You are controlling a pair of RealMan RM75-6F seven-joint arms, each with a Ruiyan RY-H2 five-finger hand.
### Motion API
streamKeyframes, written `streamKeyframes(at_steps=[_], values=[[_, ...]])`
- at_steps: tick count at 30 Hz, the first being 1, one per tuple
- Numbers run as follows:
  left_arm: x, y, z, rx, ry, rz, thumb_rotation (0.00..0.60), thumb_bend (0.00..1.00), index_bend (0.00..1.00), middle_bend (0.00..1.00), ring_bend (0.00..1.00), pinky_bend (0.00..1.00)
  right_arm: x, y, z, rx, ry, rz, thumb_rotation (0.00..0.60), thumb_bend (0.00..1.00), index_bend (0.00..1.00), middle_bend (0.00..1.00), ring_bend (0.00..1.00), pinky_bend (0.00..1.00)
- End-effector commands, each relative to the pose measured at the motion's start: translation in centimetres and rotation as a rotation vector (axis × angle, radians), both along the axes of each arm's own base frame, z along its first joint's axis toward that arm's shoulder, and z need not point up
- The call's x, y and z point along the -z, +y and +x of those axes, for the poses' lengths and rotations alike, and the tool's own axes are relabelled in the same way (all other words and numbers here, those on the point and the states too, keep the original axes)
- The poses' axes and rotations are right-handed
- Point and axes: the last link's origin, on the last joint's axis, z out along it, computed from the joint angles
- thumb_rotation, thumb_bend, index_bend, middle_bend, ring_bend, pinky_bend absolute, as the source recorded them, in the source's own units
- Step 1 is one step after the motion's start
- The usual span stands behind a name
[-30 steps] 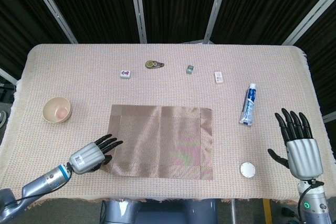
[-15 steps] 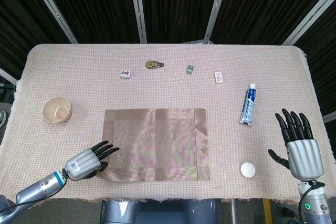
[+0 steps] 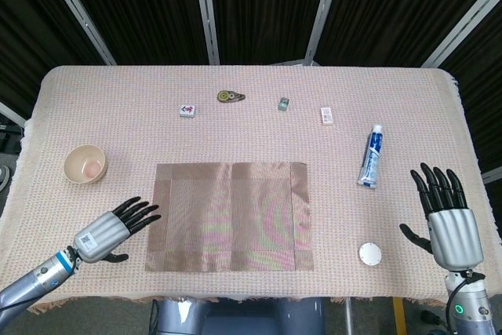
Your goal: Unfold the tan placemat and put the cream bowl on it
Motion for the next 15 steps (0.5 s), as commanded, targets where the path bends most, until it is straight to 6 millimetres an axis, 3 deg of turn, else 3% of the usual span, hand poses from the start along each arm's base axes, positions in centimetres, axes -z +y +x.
streamKeyframes(at_steps=[1,4,8,15], values=[[-2.5,1.5,0.2,-0.060,-0.087,0.112,0.600,0.00,0.00,0.00,0.00,0.00,0.0,0.0,0.1,-0.002,-0.001,0.000,0.600,0.00,0.00,0.00,0.00,0.00],[-4.4,3.9,-0.7,-0.144,-0.099,0.231,0.600,0.00,0.00,0.00,0.00,0.00,0.0,0.0,0.1,-0.003,-0.001,0.003,0.600,0.00,0.00,0.00,0.00,0.00],[-5.7,6.3,-2.9,-0.263,-0.065,0.307,0.600,0.02,0.05,0.00,0.00,0.00,0.1,0.0,0.1,-0.003,0.002,0.006,0.600,0.00,0.00,0.00,0.00,0.00],[-5.5,8.7,-7.2,-0.423,0.025,0.385,0.600,0.12,0.17,0.00,0.00,0.00,0.1,-0.1,0.0,0.002,0.003,0.008,0.600,0.00,0.00,0.00,0.00,0.00]])
